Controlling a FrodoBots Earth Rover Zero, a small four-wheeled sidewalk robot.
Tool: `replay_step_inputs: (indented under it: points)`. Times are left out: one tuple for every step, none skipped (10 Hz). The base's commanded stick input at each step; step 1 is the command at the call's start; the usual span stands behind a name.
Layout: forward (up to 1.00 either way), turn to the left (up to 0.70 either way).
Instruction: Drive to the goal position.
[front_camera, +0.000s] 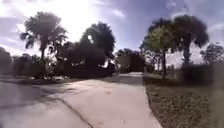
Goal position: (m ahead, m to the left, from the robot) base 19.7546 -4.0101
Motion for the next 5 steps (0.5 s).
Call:
replay_step_inputs:
  points:
    - [1.00, 0.00]
    - [1.00, 0.00]
    - [1.00, 0.00]
    - [1.00, -0.06]
    - [1.00, -0.18]
